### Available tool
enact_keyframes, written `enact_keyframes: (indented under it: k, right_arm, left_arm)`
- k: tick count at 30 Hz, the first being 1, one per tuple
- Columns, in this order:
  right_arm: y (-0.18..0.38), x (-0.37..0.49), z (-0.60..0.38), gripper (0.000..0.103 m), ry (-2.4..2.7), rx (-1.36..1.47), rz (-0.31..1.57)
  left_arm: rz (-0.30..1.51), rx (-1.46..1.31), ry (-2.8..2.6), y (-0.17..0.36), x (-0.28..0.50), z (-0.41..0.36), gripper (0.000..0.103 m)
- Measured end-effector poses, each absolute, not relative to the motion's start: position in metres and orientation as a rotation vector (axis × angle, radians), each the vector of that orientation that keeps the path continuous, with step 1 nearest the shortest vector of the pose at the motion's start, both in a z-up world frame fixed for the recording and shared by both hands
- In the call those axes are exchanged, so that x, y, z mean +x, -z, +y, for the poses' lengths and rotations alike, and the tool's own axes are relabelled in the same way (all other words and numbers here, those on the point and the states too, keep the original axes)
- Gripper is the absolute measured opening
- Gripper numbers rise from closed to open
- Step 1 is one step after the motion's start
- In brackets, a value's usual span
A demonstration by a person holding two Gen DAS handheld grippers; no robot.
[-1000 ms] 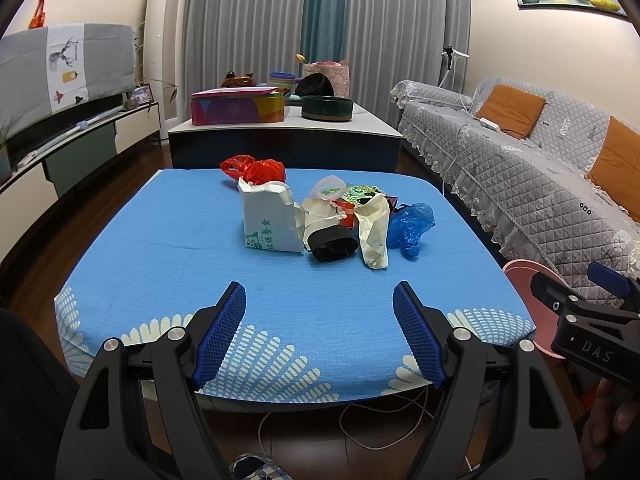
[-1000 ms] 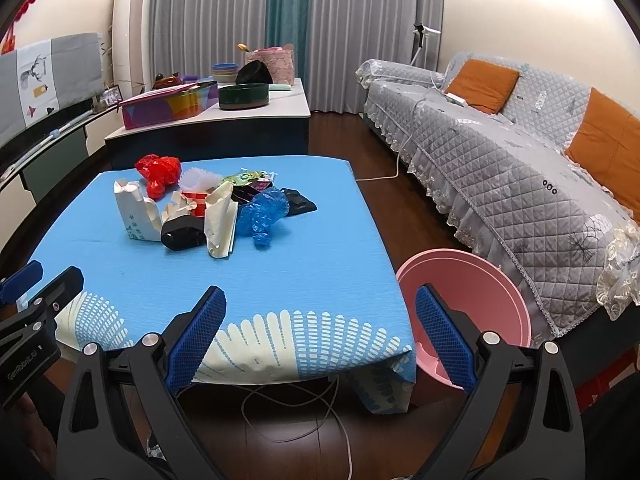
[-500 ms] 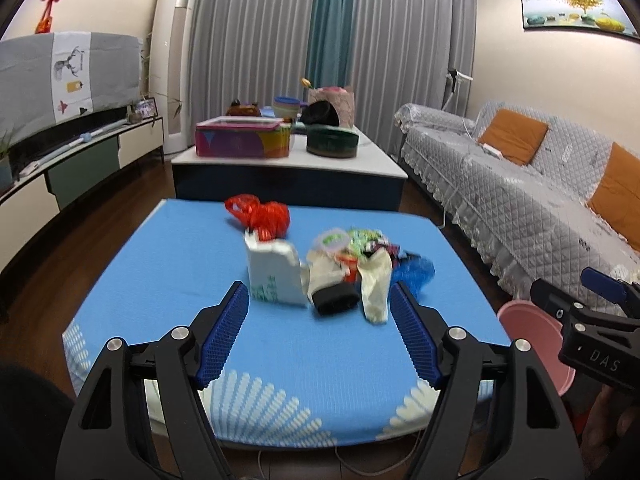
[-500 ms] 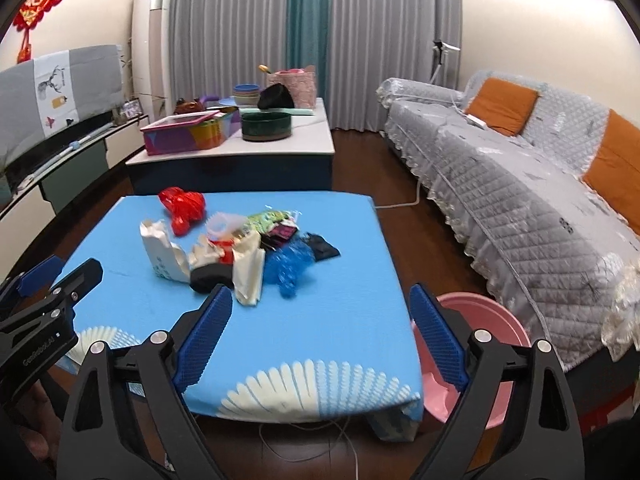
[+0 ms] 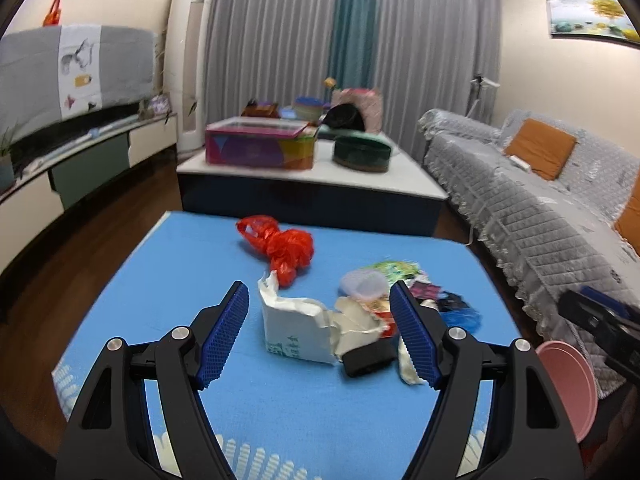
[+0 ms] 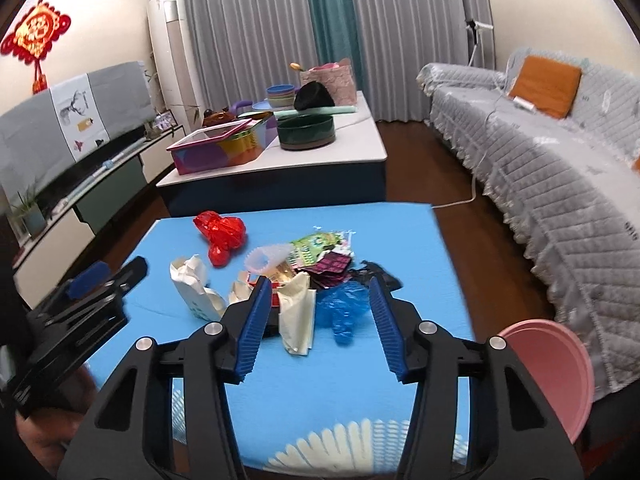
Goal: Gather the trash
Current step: 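Grasp the white paper with the left tool while the right tool grasps cream paper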
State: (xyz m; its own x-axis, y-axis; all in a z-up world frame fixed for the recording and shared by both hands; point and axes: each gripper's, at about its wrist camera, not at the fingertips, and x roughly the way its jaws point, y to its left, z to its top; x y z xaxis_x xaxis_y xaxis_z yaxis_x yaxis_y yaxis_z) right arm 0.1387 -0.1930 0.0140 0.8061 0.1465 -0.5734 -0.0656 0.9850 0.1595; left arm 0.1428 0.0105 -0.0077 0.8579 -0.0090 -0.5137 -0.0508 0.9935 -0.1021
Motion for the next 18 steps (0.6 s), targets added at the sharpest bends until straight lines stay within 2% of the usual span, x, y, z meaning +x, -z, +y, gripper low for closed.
enact_keyframes:
  k: [7, 18]
  right_arm:
    - [0.035, 0.166, -0.184, 0.051, -0.146, 0.156, 0.699]
    - [0.078, 0.21, -0.171, 0.052, -0.171, 0.202, 0.803]
  left_arm:
    - [0.644, -0.179, -0.105, 0.058, 0.179, 0.022, 0.071]
    - [0.7, -0.206, -0.151, 0.079, 0.211, 0.019, 0.071]
